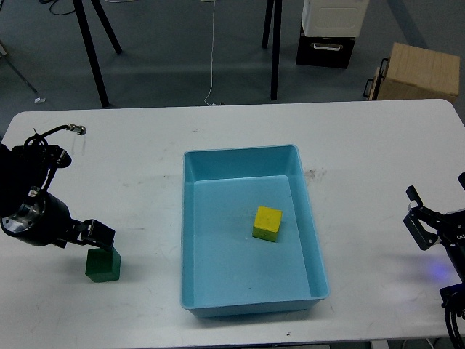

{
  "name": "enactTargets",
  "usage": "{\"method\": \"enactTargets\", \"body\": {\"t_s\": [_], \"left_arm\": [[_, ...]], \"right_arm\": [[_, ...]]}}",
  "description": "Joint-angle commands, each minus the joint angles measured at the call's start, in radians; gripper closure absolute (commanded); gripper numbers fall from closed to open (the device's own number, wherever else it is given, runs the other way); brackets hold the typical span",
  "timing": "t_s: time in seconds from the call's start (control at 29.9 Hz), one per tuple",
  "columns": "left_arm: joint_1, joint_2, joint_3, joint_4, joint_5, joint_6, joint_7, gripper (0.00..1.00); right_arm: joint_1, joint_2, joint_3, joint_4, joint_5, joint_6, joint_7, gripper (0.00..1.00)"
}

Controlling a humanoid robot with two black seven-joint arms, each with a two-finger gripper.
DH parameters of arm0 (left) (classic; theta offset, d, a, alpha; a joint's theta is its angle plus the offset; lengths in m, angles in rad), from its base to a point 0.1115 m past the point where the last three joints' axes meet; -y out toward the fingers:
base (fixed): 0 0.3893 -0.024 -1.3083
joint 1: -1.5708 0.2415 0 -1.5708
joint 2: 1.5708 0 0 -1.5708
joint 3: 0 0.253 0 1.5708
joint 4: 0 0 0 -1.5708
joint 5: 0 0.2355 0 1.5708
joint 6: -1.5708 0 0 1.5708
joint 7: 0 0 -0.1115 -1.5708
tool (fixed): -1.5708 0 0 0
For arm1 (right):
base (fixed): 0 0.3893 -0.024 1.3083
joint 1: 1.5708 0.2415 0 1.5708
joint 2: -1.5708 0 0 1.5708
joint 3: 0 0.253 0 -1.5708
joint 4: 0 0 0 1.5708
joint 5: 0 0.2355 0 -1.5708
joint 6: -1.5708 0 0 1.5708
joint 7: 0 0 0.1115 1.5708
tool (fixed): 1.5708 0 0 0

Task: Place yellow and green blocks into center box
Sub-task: 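Move the left gripper over the green cube and lower it, then grasp the green cube with the left gripper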

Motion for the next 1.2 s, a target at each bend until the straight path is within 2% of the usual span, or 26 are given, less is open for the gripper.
{"method": "enactTargets", "body": {"t_s": [0.0,0.94,1.17], "left_arm": [[0.043,-0.004,-0.031,0.028,0.010,0.000,0.003,0.00],[0.135,-0.020,-0.105,0.060,0.007,0.000,0.022,0.00],[0.181,-0.040,-0.144,0.073,0.007,0.000,0.042,0.00]], "right_arm": [[-0.002,-0.002,0.002,-0.002,-0.001,0.000,0.000,0.01],[-0.004,0.000,0.000,-0.007,-0.036,0.000,-0.006,0.01],[-0.004,0.000,0.002,-0.007,-0.038,0.000,-0.006,0.01]]}}
